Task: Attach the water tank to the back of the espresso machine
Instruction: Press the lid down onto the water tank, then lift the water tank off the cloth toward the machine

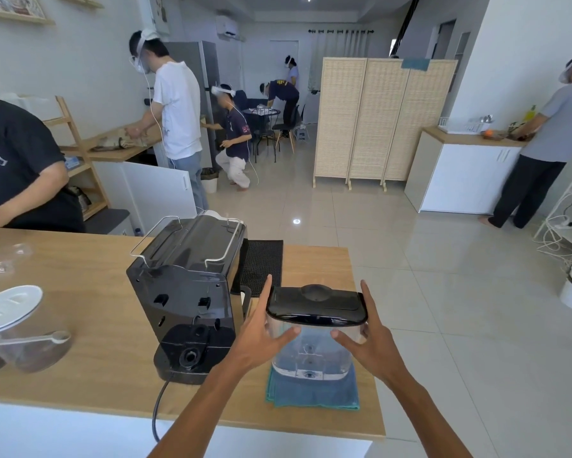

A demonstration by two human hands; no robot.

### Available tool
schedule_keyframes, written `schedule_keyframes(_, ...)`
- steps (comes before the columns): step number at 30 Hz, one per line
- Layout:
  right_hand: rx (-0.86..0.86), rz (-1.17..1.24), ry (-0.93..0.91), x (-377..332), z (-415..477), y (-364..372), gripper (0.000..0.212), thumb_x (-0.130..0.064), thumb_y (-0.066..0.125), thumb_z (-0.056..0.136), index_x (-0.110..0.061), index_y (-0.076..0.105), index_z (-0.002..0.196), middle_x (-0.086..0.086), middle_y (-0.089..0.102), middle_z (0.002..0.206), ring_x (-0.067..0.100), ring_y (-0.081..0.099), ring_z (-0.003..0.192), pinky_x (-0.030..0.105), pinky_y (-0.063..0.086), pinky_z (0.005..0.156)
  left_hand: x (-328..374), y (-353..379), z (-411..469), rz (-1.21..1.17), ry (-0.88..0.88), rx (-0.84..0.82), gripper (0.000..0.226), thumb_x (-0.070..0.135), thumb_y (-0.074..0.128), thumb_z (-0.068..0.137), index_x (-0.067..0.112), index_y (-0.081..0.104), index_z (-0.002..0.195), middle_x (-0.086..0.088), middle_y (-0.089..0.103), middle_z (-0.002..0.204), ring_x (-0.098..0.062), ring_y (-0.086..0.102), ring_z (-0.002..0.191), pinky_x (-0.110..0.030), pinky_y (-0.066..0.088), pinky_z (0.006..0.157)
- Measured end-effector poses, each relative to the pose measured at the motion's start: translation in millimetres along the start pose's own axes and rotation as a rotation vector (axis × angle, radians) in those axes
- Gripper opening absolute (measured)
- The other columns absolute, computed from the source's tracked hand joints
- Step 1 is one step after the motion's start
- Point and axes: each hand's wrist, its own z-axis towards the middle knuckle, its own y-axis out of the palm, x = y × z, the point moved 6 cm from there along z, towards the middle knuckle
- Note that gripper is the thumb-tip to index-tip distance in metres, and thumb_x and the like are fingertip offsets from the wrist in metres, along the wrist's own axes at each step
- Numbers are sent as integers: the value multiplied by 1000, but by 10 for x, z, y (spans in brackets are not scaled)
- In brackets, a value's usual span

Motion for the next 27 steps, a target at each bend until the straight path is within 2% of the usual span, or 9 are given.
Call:
schedule_keyframes(5, 66, -18, -9, 3, 8, -5, 112, -71, 73, 68, -54, 6, 155, -33, 60, 124, 11, 63, 113, 25, 56, 90, -7, -6, 2, 42, -4, 53, 109, 77, 68, 71, 67, -10, 146, -44, 37, 134, -62, 40, 119, -66, 40, 97)
schedule_keyframes(10, 105, -15, -35, -135, -11, 40, 112, -66, 73, 70, -46, 6, 158, -35, 57, 124, -10, 63, 97, 9, 49, 84, 50, -89, -92, -17, 48, 107, 97, 69, 70, 76, 72, -1, 142, -43, 41, 130, -41, 54, 109, -53, 44, 95)
schedule_keyframes(12, 120, -28, -53, -231, -27, 72, 111, -67, 72, 71, -44, 8, 158, -30, 63, 117, -3, 66, 97, 8, 50, 77, 111, -183, -174, -39, 70, 170, 97, 71, 70, 73, 70, 5, 144, -37, 50, 123, -30, 55, 105, -47, 48, 88)
schedule_keyframes(15, 140, -24, -74, -398, -94, 139, 107, -62, 72, 73, -44, 10, 158, -21, 62, 129, 14, 66, 102, 8, 51, 83, 192, -341, -281, -55, 64, 206, 102, 74, 69, 69, 59, 13, 152, -18, 60, 134, -41, 58, 112, -56, 50, 93)
schedule_keyframes(18, 143, -24, -120, -643, -162, 231, 108, -64, 70, 72, -43, 11, 159, -26, 52, 137, 3, 58, 110, 1, 40, 87, 271, -558, -438, -20, 130, 257, 101, 59, 70, 76, 41, 16, 158, -35, 60, 110, -12, 62, 63, -22, 49, 54)
schedule_keyframes(20, 138, -12, -140, -827, -209, 337, 109, -69, 68, 70, -45, 9, 158, -33, 48, 136, -1, 56, 112, 1, 37, 92, 282, -728, -550, 3, 150, 299, 99, 55, 69, 76, 36, 18, 159, -25, 59, 81, -7, 55, 53, -15, 45, 50)
schedule_keyframes(23, 151, 37, -157, -1084, -267, 541, 110, -74, 66, 68, -50, 5, 157, -33, 41, 148, -2, 46, 131, 14, 35, 106, 232, -971, -693, 5, 128, 331, 99, 56, 66, 77, 39, 13, 159, -15, 70, 97, -24, 65, 75, -41, 59, 74)
schedule_keyframes(25, 159, 78, -176, -1215, -289, 706, 109, -72, 68, 70, -50, 5, 157, -44, 35, 147, -8, 39, 137, 20, 33, 110, 193, -1123, -746, 33, 178, 355, 97, 57, 65, 79, 41, 11, 159, 19, 56, 83, -3, 48, 69, -20, 48, 66)
schedule_keyframes(27, 161, 96, -174, -1318, -288, 883, 108, -69, 70, 71, -49, 6, 157, -50, 35, 142, -11, 39, 136, 21, 33, 111, 140, -1298, -766, 48, 176, 381, 95, 52, 67, 82, 42, 11, 159, 29, 36, 82, -4, 43, 78, -13, 35, 67)
